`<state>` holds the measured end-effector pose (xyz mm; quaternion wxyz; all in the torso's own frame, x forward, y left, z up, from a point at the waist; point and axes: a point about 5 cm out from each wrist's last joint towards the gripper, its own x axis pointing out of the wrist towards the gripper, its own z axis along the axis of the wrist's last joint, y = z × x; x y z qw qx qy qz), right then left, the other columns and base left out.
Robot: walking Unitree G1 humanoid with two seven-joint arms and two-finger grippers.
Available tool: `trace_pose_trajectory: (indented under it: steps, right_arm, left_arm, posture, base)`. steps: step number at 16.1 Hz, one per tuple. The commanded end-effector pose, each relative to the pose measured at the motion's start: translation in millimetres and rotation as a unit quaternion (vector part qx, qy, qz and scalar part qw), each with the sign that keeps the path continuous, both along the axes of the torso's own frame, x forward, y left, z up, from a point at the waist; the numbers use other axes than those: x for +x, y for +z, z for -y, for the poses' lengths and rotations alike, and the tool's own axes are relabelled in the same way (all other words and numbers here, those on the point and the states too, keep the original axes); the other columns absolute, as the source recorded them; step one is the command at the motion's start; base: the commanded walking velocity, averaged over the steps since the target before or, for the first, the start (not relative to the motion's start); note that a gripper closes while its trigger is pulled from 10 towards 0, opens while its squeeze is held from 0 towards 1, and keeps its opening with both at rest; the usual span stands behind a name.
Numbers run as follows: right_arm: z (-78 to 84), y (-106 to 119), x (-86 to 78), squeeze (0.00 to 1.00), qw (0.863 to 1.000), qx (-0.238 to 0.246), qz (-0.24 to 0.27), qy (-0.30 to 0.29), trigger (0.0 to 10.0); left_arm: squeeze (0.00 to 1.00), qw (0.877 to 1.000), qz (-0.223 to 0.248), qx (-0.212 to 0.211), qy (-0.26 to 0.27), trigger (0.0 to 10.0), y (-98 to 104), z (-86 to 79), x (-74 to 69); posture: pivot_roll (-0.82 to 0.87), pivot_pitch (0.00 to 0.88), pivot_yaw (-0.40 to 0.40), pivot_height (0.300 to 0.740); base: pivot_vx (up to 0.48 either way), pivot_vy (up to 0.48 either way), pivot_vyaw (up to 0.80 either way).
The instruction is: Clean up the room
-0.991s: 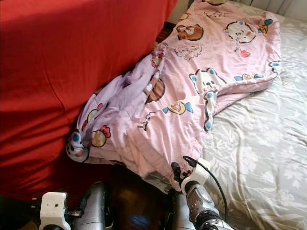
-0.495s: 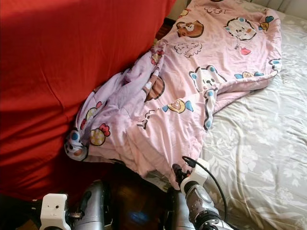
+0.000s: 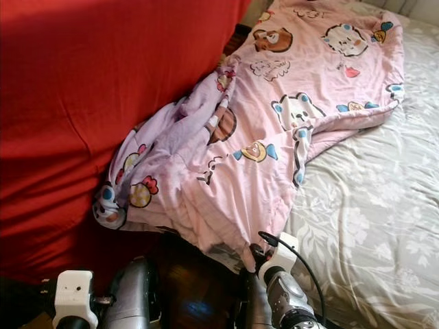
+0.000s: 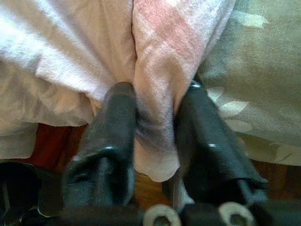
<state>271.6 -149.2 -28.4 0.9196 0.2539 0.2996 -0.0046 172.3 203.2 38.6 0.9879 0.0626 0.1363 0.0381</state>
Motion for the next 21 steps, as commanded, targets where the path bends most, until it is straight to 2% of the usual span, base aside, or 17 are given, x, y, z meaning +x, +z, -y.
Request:
trace_pose_trajectory:
  steps: [1,8,13,14,16,21]
  right_arm:
    - [1.0,-9.4,-11.4,0.00,1.000,0.003,-0.021,-0.003,0.0]
    - [16.3,3.9,2.4,0.00,0.999,0.002,0.020,-0.028,0.0]
    - [21.2,4.9,0.5,0.00,0.999,-0.006,0.043,-0.028,0.0]
    - [22.3,2.6,-3.7,0.00,0.998,-0.015,0.047,-0.026,10.0]
    - [23.2,-0.4,-11.1,0.00,0.997,-0.014,0.064,-0.033,10.0]
    - [25.3,-4.9,-17.3,0.00,0.997,-0.021,0.056,-0.043,10.0]
  left_arm:
    - [0.00,1.000,-0.016,-0.001,0.009,10.0,-8.5,-4.1,-0.9]
    - [0.00,1.000,0.001,-0.003,0.010,10.0,-15.7,-3.8,36.4]
    - [0.00,0.999,-0.030,-0.013,0.035,10.0,-36.6,-10.4,43.4]
    - [0.00,0.998,-0.042,-0.014,0.039,10.0,-43.0,-11.9,42.6]
    - [0.00,0.997,-0.065,-0.017,0.045,10.0,-53.8,-13.3,40.9]
    - [0.00,0.995,-0.088,-0.022,0.050,10.0,-66.0,-12.7,39.4]
  posture:
    - [0.19,0.190,-0.072,0.606]
    - [0.16,0.069,-0.072,0.606]
    - [0.12,0.000,-0.079,0.606]
    - [0.12,0.000,-0.077,0.606]
    - [0.10,0.000,-0.073,0.611]
    - [0.09,0.000,-0.068,0.641]
  base:
    - [0.000,0.000,0.00]
    - [0.000,0.000,0.00]
    - [0.000,0.000,0.00]
    - [0.000,0.000,0.00]
    - [0.000,0.000,0.00]
    - [0.000,0.000,0.00]
